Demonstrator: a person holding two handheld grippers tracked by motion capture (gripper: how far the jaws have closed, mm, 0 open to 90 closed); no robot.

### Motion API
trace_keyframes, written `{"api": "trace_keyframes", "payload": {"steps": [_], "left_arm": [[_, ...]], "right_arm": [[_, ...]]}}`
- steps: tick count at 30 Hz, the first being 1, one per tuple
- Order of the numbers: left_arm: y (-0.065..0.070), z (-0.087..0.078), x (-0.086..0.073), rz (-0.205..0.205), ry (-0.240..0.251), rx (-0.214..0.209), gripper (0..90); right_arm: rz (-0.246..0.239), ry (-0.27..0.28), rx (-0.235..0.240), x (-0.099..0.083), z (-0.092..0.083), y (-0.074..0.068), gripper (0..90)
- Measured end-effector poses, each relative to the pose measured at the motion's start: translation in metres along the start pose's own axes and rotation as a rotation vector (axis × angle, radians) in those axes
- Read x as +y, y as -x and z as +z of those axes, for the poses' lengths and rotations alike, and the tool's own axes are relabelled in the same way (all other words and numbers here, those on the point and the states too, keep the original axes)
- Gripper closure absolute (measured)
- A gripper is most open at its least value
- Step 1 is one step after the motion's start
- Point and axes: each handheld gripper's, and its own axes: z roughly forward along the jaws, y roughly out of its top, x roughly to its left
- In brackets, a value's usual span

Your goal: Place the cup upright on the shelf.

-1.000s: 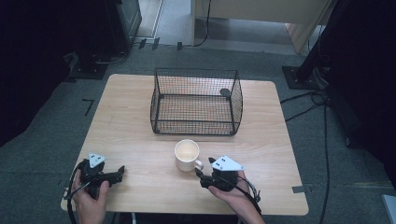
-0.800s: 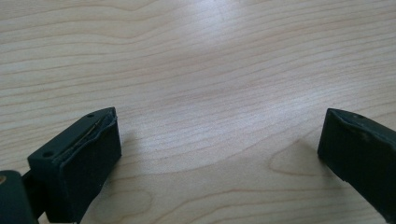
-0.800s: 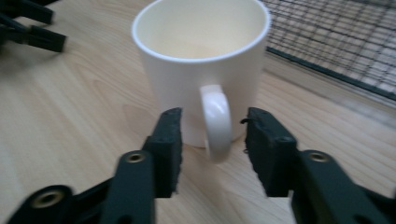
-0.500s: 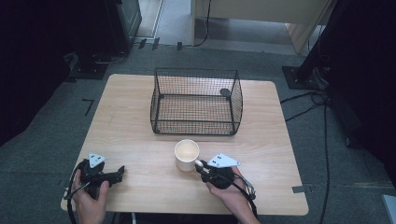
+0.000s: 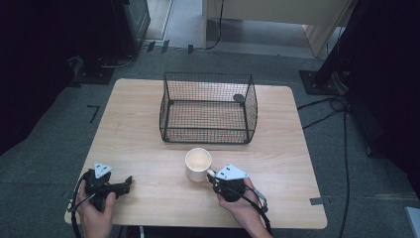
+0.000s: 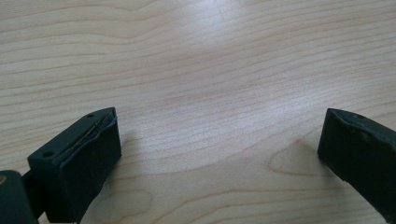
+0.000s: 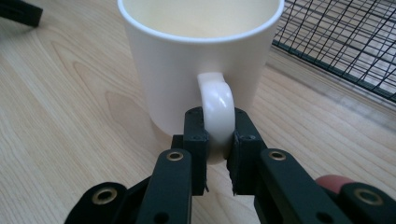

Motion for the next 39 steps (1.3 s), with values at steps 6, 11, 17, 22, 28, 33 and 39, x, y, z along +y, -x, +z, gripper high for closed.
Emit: {"api": "trace_keyframes", "payload": {"steps": [6, 11, 17, 22, 28, 33, 39], "left_arm": [[0.000, 0.000, 0.000, -0.002, 0.001, 0.000, 0.0], [0.000, 0.000, 0.000, 0.000, -0.002, 0.000, 0.0], [0.000, 0.000, 0.000, 0.000, -0.001, 0.000, 0.0], [0.000, 0.000, 0.000, -0.003, 0.001, 0.000, 0.0], [0.000, 0.000, 0.000, -0.003, 0.001, 0.000, 0.0], [0.000, 0.000, 0.000, -0.003, 0.001, 0.000, 0.0], [0.000, 0.000, 0.000, -0.004, 0.002, 0.000, 0.0]], "right_arm": [[0.007, 0.032, 0.010, 0.003, -0.004, 0.002, 80.3], [0.007, 0.056, 0.031, 0.008, -0.010, 0.004, 80.4], [0.000, 0.081, 0.033, 0.012, -0.015, 0.003, 80.5], [0.004, 0.099, 0.045, 0.020, -0.021, 0.004, 80.5], [-0.003, 0.115, 0.054, 0.030, -0.026, 0.006, 80.5], [0.002, 0.129, 0.059, 0.038, -0.030, 0.008, 80.5], [0.006, 0.151, 0.062, 0.048, -0.034, 0.012, 80.5]]}}
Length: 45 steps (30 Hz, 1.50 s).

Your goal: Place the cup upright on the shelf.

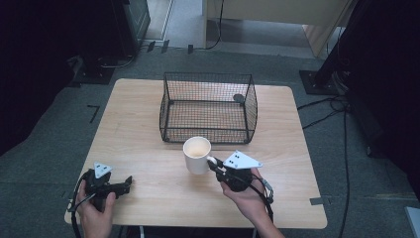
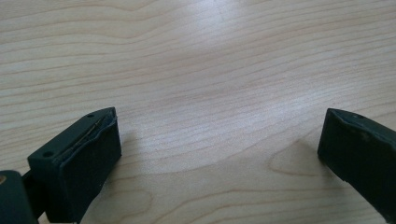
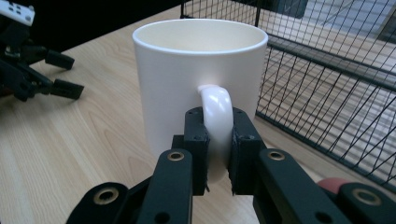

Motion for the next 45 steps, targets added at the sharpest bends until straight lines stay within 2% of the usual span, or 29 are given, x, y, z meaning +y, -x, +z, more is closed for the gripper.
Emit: {"api": "trace_keyframes", "payload": {"steps": [11, 21, 35, 45], "left_arm": [[0.000, 0.000, 0.000, 0.000, -0.001, 0.000, 0.0], [0.000, 0.000, 0.000, 0.000, -0.003, -0.001, 0.0], [0.000, 0.000, 0.000, 0.000, -0.002, 0.000, 0.0], [0.000, 0.000, 0.000, -0.001, 0.001, 0.001, 0.0]], "right_arm": [[-0.012, 0.050, 0.004, 0.032, -0.009, 0.009, 80.5], [-0.025, 0.080, -0.012, 0.058, -0.015, 0.017, 80.5], [-0.011, 0.117, -0.024, 0.087, -0.008, 0.039, 80.5], [-0.003, 0.106, -0.050, 0.099, 0.011, 0.054, 80.5]]}}
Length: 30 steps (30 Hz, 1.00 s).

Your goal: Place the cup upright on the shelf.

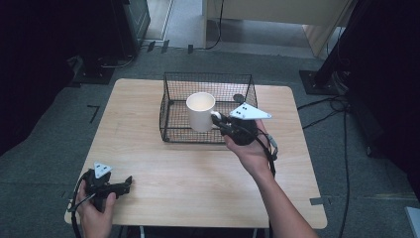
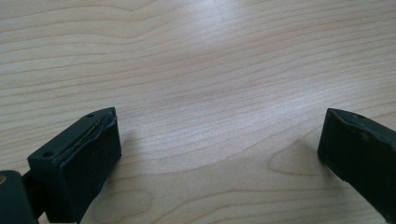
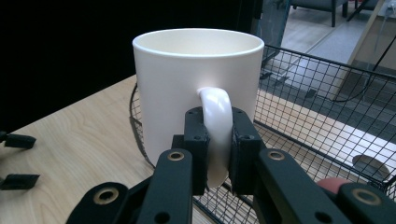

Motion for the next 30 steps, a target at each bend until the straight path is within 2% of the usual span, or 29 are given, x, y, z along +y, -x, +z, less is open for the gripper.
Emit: {"api": "trace_keyframes", "payload": {"steps": [11, 14, 25, 30], "left_arm": [[0.000, 0.000, 0.000, 0.005, -0.002, 0.000, 0.0], [0.000, 0.000, 0.000, 0.003, -0.002, -0.001, 0.0], [0.000, 0.000, 0.000, 0.002, -0.004, -0.001, 0.0], [0.000, 0.000, 0.000, 0.005, -0.007, -0.001, 0.0]], "right_arm": [[0.012, -0.028, -0.036, 0.002, 0.033, 0.022, 80.5], [0.036, -0.027, -0.032, 0.002, 0.042, 0.027, 80.5], [-0.004, -0.067, -0.047, -0.001, 0.073, 0.041, 80.5], [-0.036, -0.072, -0.028, 0.001, 0.083, 0.050, 80.5]]}}
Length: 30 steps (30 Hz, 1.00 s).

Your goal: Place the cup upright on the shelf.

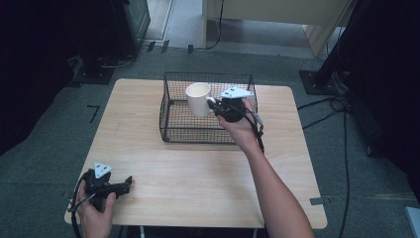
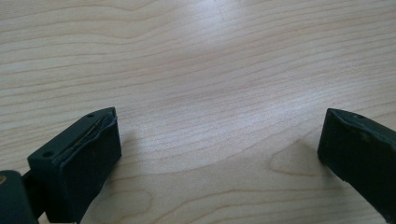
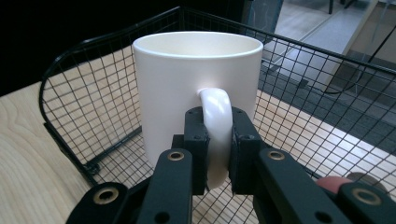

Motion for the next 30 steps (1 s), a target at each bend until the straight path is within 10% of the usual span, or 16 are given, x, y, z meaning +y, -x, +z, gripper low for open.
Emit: {"api": "trace_keyframes", "payload": {"steps": [30], "left_arm": [[0.000, 0.000, 0.000, -0.006, 0.005, 0.000, 0.0]], "right_arm": [[-0.031, -0.063, 0.074, -0.008, 0.068, 0.037, 80.4]]}}
